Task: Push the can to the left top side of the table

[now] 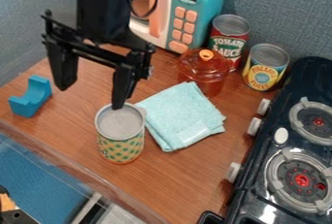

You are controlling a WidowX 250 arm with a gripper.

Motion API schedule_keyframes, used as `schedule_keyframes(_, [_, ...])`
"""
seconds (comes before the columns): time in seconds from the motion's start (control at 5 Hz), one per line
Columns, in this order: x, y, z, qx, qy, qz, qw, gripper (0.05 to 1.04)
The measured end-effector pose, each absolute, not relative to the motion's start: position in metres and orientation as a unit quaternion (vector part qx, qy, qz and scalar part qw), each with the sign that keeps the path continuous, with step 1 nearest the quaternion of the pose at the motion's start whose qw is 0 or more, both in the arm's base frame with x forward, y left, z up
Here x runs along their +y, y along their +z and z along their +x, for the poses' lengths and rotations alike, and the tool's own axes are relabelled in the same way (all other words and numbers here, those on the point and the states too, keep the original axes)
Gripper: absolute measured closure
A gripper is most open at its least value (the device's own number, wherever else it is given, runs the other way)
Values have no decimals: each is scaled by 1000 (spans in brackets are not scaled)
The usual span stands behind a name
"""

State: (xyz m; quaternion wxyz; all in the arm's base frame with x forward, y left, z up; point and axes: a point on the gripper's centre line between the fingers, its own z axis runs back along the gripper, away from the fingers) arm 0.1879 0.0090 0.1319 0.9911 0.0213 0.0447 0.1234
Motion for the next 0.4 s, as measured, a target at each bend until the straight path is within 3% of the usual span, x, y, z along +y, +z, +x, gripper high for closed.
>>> schedule_keyframes(0.2, [20,104,197,45,146,0,988,83])
schedule_keyframes(0.4, [22,82,198,40,167,11,985,83])
